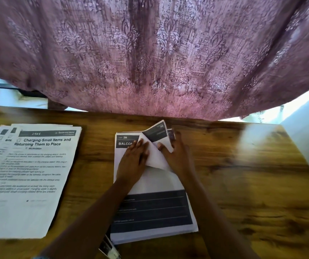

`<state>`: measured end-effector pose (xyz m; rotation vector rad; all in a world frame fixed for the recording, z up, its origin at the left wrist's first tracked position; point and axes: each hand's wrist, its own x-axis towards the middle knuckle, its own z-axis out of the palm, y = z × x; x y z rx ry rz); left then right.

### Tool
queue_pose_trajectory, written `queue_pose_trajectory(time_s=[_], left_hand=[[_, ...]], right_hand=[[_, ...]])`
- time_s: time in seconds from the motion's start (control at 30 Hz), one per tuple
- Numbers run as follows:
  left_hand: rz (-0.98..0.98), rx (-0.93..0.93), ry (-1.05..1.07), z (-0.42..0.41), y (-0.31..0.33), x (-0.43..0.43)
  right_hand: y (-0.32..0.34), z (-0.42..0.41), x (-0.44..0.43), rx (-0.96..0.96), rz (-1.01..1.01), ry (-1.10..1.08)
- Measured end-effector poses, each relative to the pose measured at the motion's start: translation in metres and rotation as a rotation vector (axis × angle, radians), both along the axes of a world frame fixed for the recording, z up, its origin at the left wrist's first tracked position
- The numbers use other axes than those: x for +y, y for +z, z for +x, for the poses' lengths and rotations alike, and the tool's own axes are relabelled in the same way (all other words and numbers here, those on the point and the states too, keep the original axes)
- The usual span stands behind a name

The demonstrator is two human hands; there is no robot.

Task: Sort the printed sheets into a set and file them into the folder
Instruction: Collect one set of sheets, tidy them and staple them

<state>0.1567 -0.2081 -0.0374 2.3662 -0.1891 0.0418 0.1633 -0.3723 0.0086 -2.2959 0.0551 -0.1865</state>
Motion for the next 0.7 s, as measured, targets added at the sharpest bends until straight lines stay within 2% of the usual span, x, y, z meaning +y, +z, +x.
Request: queue_pose_trajectory(time_s=[0.07, 0.13, 0.2, 0.23, 0.3, 0.37, 0.4, 0.47, 0.53, 0.63, 0.7], left_hand=[[-0.273, 0.031, 0.043, -0.007, 0.007, -0.001], [-0.453, 0.013, 0.062, -0.008, 0.008, -0.001], [-0.38, -0.02, 0.047, -0.002, 0.004, 0.002], [-0.25, -0.052, 0.028, 0.001, 0.001, 0.003], [0.012, -0.113, -0.023, 0.006, -0.009, 0.003], [0.127, -0.038, -0.046, 0.008, -0.012, 0.002], [0.157, -0.008, -0.047, 0.009, -0.012, 0.003], [0.198, 0.011, -0.048, 0.009, -0.012, 0.002], [0.219, 0.021, -0.047, 0.009, -0.009, 0.001], [0.209, 0.019, -0.041, 0.008, -0.008, 0.001], [0.18, 0.001, -0.047, 0.008, -0.006, 0.001]], right_hand=[[0.0, -0.01, 0.006, -0.002, -0.142, 0.322], [-0.006, -0.014, 0.007, 0.092, -0.443, 0.543], [-0.016, -0.015, 0.005, 0.122, -0.59, 0.64], [-0.018, -0.016, 0.003, 0.122, -0.548, 0.665], [-0.014, -0.014, 0.001, 0.173, -0.258, 0.588], [-0.008, -0.005, -0.004, 0.18, -0.024, 0.372], [-0.007, 0.003, -0.009, 0.142, -0.08, 0.277], [-0.012, 0.02, -0.02, 0.085, -0.434, 0.207], [-0.02, 0.03, -0.026, 0.112, -0.542, 0.235], [-0.024, 0.026, -0.026, 0.077, -0.461, 0.262], [-0.024, 0.016, -0.019, 0.075, -0.232, 0.122]])
